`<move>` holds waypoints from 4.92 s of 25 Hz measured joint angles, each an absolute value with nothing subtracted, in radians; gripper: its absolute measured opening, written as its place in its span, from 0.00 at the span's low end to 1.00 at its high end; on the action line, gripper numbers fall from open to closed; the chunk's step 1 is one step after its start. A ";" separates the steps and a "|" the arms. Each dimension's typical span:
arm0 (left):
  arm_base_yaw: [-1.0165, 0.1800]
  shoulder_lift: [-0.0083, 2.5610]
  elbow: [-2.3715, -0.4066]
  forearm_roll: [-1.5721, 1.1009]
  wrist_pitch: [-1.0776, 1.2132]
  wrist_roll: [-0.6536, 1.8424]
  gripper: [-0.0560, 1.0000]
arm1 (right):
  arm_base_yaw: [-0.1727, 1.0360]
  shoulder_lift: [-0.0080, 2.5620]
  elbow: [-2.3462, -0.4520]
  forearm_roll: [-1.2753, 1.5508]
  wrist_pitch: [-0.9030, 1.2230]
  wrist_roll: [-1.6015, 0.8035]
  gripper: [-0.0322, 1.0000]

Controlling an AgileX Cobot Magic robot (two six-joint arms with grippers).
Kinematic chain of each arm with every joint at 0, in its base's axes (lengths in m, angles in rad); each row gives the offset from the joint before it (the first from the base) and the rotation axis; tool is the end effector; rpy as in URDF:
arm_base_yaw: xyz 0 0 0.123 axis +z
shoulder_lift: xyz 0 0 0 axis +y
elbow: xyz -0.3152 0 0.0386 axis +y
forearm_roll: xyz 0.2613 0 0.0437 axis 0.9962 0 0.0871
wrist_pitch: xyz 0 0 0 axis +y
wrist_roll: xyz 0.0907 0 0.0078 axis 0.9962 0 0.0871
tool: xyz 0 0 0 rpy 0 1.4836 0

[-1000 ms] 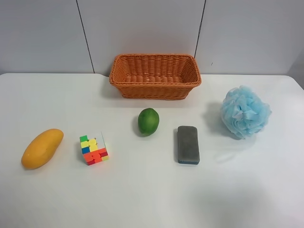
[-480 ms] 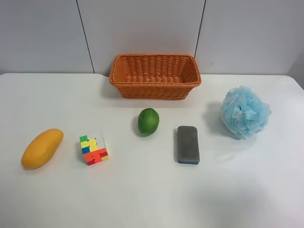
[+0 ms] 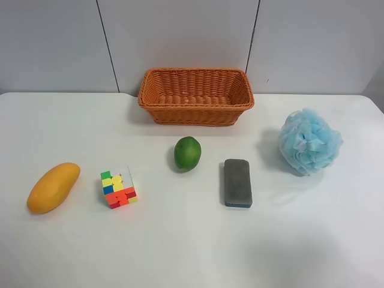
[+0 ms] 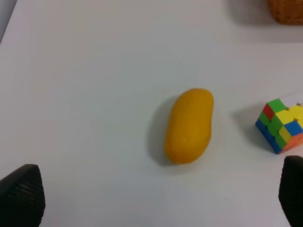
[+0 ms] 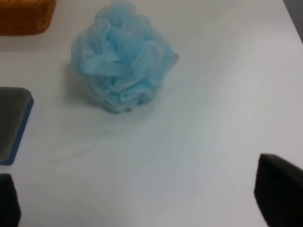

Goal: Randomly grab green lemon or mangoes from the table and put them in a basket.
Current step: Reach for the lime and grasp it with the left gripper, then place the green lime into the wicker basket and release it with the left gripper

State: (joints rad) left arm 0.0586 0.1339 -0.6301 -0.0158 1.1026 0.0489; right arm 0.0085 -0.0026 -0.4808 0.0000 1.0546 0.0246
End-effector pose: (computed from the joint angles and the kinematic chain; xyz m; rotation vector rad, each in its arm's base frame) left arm -0.0192 -0.0024 0.3209 -0.0090 2.0902 0.0461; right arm -0.0237 -0.0002 0.2784 0.0165 2.0548 0.0205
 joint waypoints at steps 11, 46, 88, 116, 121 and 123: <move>0.041 0.803 -0.997 -0.016 1.201 -0.008 0.99 | 0.009 -0.003 -0.481 0.000 1.055 0.025 0.99; -0.576 1.912 -1.530 -0.068 0.981 -0.343 0.99 | 0.009 -0.003 -0.481 0.000 1.055 0.025 0.99; -0.613 2.221 -1.541 -0.187 0.622 -0.344 0.74 | 0.009 -0.003 -0.481 0.000 1.055 0.025 0.99; -0.613 2.023 -1.579 -0.198 0.775 -0.344 0.64 | 0.009 -0.003 -0.481 0.000 1.055 0.026 0.99; -0.610 2.012 -1.746 -0.167 0.864 -0.344 0.64 | 0.009 -0.003 -0.481 0.000 1.055 0.027 0.99; -0.608 2.012 -1.821 -0.133 0.869 -0.344 0.64 | 0.009 -0.003 -0.481 0.000 1.055 0.027 0.99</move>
State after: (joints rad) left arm -0.6083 2.0116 -1.8205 -0.1326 0.8688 -0.3436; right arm 0.0085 -0.0026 -0.4808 0.0000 1.0546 0.0268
